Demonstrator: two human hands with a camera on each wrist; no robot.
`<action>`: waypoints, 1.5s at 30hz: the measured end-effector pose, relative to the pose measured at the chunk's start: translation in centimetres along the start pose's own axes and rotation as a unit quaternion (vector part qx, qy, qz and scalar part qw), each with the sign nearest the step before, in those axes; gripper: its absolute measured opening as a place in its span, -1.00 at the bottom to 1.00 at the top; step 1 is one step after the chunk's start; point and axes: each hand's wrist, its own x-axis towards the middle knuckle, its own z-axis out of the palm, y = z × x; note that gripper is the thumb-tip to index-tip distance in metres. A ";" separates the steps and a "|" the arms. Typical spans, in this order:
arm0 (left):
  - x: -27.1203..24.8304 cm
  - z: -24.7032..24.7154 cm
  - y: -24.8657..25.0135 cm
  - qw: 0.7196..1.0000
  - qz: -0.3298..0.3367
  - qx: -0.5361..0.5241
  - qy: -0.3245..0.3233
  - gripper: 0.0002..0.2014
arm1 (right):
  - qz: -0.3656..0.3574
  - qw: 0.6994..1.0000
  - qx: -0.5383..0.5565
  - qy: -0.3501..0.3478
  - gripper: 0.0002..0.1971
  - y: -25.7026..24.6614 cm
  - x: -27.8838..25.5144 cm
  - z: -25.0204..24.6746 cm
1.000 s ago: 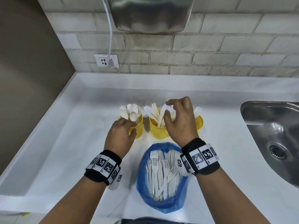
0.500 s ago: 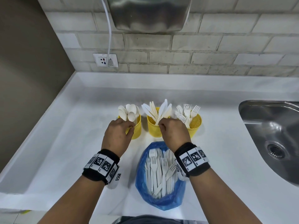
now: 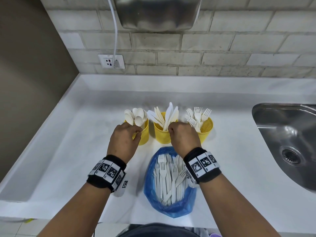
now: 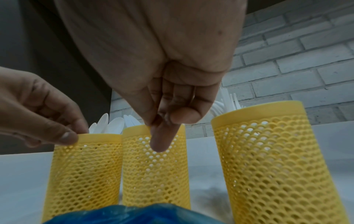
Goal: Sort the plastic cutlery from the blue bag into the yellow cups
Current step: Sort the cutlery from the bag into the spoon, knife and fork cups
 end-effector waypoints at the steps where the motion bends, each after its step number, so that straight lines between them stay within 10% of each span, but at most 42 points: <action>1: 0.0 0.0 -0.1 1.000 -0.001 0.000 -0.001 -0.87 | 0.001 1.000 -0.003 0.000 -0.82 0.0 0.0 0.0; 12: -1.0 -1.7 2.0 0.999 -0.004 -0.037 0.000 -0.82 | -0.006 0.992 0.113 0.056 -0.89 0.1 -1.3 -2.1; 26: -7.8 -0.2 5.3 0.904 0.086 -0.004 -0.419 -0.70 | 0.018 0.979 0.145 -0.143 -0.82 2.7 -12.1 -1.7; 45: -9.2 1.7 6.1 0.924 -0.090 0.003 -0.371 -0.61 | 0.184 0.953 0.067 -0.233 -0.66 1.8 -13.0 0.1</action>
